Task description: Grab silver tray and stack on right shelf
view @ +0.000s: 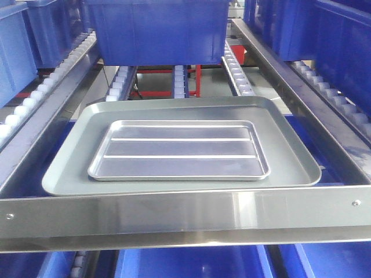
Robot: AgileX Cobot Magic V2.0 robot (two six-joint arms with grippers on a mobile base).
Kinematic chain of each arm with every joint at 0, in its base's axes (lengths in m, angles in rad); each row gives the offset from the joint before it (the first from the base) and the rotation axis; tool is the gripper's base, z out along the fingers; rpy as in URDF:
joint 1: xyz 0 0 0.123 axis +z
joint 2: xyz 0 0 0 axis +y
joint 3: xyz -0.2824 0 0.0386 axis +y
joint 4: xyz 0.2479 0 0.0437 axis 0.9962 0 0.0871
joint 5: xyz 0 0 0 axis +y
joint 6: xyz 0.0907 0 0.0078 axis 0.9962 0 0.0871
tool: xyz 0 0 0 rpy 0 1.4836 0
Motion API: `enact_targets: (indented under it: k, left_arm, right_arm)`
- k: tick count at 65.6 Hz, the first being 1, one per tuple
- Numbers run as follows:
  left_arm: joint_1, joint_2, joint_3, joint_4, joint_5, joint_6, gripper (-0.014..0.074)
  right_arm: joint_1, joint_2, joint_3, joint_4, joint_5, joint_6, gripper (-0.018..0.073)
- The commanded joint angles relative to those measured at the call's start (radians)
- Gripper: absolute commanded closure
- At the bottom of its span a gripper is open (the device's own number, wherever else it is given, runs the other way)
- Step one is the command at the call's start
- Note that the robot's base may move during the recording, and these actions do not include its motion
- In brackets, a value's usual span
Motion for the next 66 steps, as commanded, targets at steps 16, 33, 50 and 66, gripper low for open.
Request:
enact_targets:
  k: [16, 33, 50, 66]
  left_arm:
    - [0.199, -0.196, 0.186, -0.117, -0.172, 0.097, 0.0697]
    - [0.218, -0.235, 0.222, -0.117, -0.127, 0.097, 0.0697]
    - [0.218, -0.235, 0.222, -0.117, -0.127, 0.097, 0.0697]
    - [0.218, -0.235, 0.222, -0.117, -0.127, 0.097, 0.0697]
  right_arm:
    - [-0.004, -0.019, -0.001, -0.01, -0.083, 0.001, 0.0511]
    - [-0.004, -0.019, -0.001, -0.01, -0.082, 0.001, 0.0511]
    - [-0.004, -0.019, -0.001, -0.01, -0.082, 0.001, 0.0511]
    - [-0.004, -0.019, -0.001, -0.01, -0.082, 0.001, 0.0511]
